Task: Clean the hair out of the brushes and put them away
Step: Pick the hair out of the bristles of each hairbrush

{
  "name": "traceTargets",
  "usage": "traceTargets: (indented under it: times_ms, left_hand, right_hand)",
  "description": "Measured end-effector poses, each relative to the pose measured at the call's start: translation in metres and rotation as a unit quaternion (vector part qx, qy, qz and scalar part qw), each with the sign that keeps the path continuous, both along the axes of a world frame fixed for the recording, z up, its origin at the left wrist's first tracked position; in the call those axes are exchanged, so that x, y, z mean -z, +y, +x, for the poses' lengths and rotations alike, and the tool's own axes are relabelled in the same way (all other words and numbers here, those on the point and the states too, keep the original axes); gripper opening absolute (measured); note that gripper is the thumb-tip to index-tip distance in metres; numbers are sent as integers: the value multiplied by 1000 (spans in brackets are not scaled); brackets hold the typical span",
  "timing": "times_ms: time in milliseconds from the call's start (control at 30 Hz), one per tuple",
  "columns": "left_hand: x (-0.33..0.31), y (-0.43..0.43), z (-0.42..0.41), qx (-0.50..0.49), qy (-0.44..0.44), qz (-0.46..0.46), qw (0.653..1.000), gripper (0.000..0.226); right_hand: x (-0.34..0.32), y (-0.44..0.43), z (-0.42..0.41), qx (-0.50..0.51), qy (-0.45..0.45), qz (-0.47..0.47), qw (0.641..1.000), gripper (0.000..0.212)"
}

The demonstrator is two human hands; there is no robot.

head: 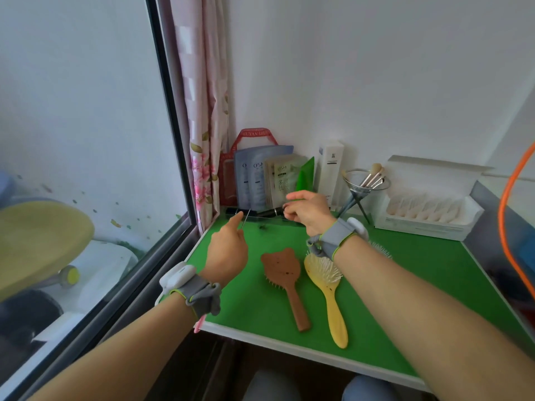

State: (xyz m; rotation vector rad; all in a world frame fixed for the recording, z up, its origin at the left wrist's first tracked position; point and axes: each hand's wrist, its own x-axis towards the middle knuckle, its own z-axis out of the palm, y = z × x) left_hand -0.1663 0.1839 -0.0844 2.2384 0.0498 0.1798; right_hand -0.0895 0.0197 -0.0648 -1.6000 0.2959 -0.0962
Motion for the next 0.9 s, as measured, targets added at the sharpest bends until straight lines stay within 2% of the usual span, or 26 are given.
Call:
traceTargets:
  times_ms: [300,500,567,700,800,900]
  left_hand:
    - [-2,-20,17,-1,27,17,999,49]
    - [2,-24,22,-6,46,32,998,49]
    - [3,-25,22,-7,50,40,998,49]
    - [3,-27,21,-9,54,42,998,49]
    - [2,-29,20,-9,57,45,997,47]
    - [1,-31,17,-12,58,47,997,45]
  right_hand:
    - [19,15,12,-71,20,-132,988,29]
    - [14,11,15,-88,1,-215,973,15]
    - [9,7,14,-81,-9,-229,970,7]
    - [2,3,10,-67,-16,-230,971,28]
    - [-4,1,6,-69,-20,-241,968,14]
    - [-7,-1,2,-51,-36,-234,970,14]
